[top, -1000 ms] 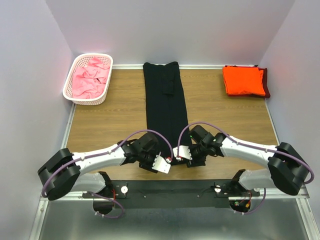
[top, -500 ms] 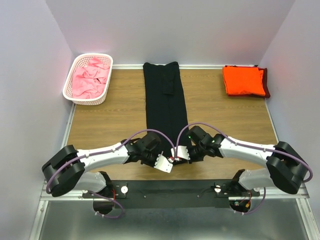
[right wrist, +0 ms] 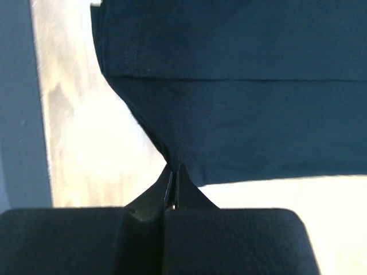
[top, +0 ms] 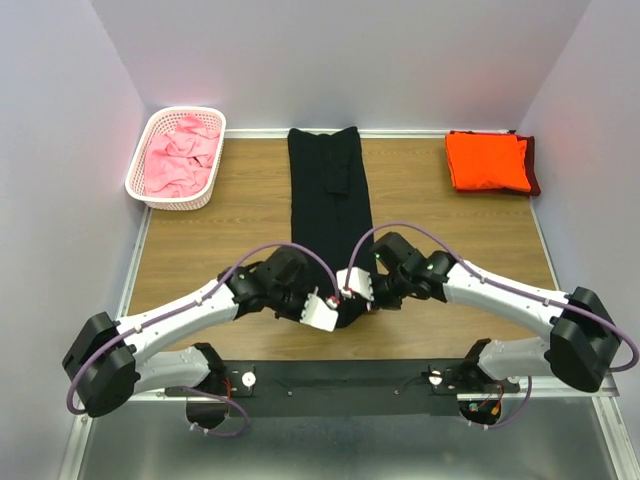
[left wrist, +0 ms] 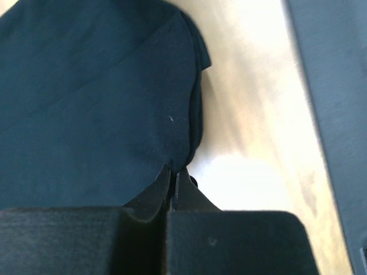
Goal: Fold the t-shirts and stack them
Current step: Fold the tshirt
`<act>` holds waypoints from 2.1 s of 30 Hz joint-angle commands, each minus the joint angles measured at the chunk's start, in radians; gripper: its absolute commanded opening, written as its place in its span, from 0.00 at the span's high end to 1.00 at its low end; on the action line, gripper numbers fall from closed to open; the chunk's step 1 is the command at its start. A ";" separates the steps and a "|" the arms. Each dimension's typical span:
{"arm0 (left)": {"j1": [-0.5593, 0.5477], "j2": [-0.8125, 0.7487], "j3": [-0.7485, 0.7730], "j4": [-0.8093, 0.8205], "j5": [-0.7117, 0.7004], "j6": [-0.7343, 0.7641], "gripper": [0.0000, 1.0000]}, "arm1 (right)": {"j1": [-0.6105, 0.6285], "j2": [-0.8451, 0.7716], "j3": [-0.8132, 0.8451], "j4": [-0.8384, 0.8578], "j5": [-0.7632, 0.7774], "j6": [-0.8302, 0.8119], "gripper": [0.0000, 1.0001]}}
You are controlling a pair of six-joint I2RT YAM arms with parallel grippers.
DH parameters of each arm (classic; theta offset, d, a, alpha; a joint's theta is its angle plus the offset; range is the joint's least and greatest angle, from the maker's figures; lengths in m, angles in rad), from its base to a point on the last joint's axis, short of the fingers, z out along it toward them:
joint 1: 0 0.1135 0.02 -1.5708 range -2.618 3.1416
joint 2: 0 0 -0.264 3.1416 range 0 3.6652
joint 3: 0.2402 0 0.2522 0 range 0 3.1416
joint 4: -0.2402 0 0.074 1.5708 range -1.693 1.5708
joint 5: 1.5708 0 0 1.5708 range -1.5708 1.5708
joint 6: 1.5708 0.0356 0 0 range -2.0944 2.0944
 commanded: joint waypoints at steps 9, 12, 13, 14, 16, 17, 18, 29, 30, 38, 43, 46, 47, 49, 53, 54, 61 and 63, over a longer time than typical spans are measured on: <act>0.256 0.153 0.144 -0.026 0.092 0.175 1.00 | -0.146 0.147 0.187 -0.018 -0.025 -0.116 1.00; 0.311 0.217 0.194 -0.009 0.081 0.219 1.00 | -0.195 0.199 0.236 -0.018 -0.042 -0.148 1.00; 0.334 0.237 0.216 -0.012 0.086 0.230 1.00 | -0.209 0.216 0.251 -0.018 -0.045 -0.161 1.00; 0.375 0.280 0.236 -0.017 0.093 0.241 1.00 | -0.220 0.244 0.279 -0.018 -0.048 -0.183 1.00; 0.411 0.325 0.300 -0.026 0.098 0.268 1.00 | -0.255 0.276 0.306 -0.017 -0.053 -0.208 1.00; 0.425 0.364 0.322 -0.028 0.096 0.278 1.00 | -0.264 0.308 0.337 -0.015 -0.056 -0.229 1.00; 0.448 0.384 0.357 -0.031 0.098 0.298 1.00 | -0.280 0.325 0.351 -0.014 -0.058 -0.240 0.99; 0.541 0.637 0.618 -0.051 0.101 0.370 1.00 | -0.383 0.577 0.624 -0.014 -0.087 -0.340 1.00; 0.549 0.654 0.659 -0.061 0.099 0.374 1.00 | -0.393 0.592 0.641 -0.014 -0.090 -0.345 0.99; 0.592 0.796 0.842 -0.095 0.110 0.384 1.00 | -0.436 0.753 0.820 -0.012 -0.093 -0.375 1.00; 0.615 0.868 0.926 -0.094 0.115 0.368 1.00 | -0.445 0.822 0.902 -0.014 -0.090 -0.383 0.99; 0.623 0.892 0.934 -0.057 0.101 0.355 1.00 | -0.452 0.861 0.946 -0.014 -0.090 -0.377 1.00; 0.626 0.897 0.931 -0.042 0.098 0.345 1.00 | -0.453 0.868 0.957 -0.014 -0.087 -0.374 1.00; 0.632 0.900 0.930 0.011 0.095 0.303 0.82 | -0.452 0.884 0.972 -0.012 -0.078 -0.374 0.98; 0.652 0.897 0.940 0.075 0.104 0.244 0.38 | -0.459 0.898 1.012 -0.011 -0.065 -0.326 0.00; 0.655 0.888 0.934 0.096 0.106 0.205 0.35 | -0.465 0.894 1.020 -0.012 -0.065 -0.296 0.00; 0.710 0.794 0.910 0.106 0.187 -0.010 0.33 | -0.490 0.761 0.957 -0.014 -0.114 -0.078 0.00; 0.729 0.767 0.875 0.072 0.229 -0.072 0.33 | -0.495 0.715 0.916 -0.015 -0.151 0.046 0.01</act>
